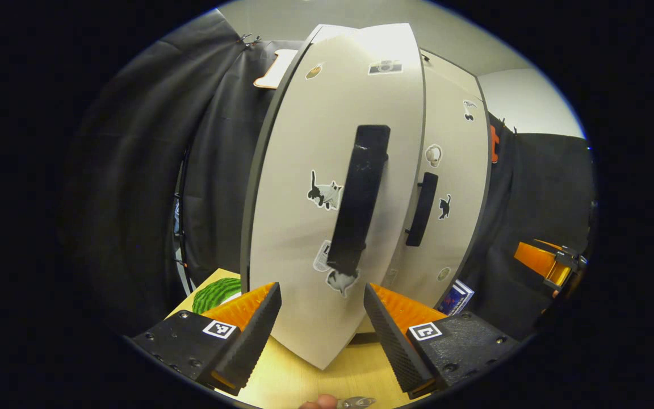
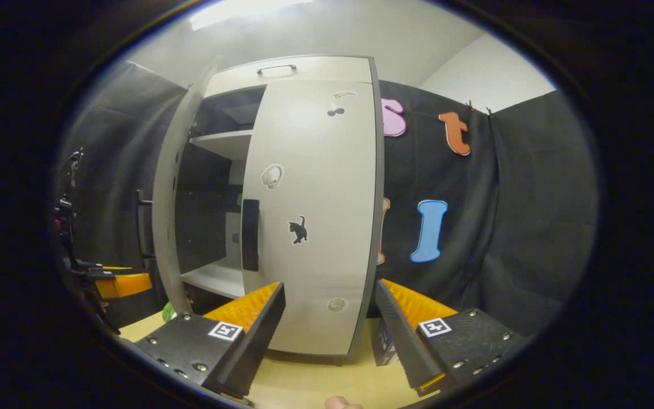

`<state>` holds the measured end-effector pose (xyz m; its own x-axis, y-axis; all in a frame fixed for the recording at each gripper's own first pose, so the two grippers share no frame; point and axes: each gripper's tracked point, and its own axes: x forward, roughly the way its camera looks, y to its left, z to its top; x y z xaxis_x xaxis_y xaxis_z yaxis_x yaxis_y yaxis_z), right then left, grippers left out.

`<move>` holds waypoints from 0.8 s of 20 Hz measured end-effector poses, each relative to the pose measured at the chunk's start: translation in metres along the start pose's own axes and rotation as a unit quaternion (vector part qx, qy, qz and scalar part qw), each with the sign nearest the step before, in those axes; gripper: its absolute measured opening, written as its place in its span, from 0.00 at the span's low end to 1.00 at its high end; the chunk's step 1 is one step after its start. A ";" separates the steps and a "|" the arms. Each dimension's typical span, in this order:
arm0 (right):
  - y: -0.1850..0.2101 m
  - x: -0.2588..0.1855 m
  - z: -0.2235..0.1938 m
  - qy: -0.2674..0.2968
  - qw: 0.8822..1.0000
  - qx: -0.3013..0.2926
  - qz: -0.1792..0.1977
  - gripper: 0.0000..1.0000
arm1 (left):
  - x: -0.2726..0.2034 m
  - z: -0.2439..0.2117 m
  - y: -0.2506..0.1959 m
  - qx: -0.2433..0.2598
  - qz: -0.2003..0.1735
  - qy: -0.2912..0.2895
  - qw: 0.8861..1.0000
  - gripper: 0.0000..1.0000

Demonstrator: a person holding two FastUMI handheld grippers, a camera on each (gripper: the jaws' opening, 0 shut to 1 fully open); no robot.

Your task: Grasp the bottle in the cabinet with the left hand and place it on the coaster, then close the right door with the right hand and the left door with the left hand.

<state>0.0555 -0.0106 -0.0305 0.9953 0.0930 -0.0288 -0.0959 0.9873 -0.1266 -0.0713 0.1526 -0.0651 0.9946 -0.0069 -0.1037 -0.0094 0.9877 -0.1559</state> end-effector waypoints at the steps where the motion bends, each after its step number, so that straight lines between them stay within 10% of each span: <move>1: -0.001 -0.001 0.000 0.000 1.000 0.000 -0.001 0.97 | 0.001 0.000 -0.002 0.001 -0.001 0.000 1.000 0.95; 16: -0.003 -0.010 -0.012 0.011 1.000 0.015 0.003 0.97 | -0.007 0.004 -0.006 0.014 0.001 0.006 1.000 0.95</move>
<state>0.0455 -0.0161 -0.0419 0.9941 0.0963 -0.0509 -0.1008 0.9903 -0.0957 -0.0780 0.1471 -0.0595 0.9932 -0.0061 -0.1162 -0.0089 0.9917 -0.1285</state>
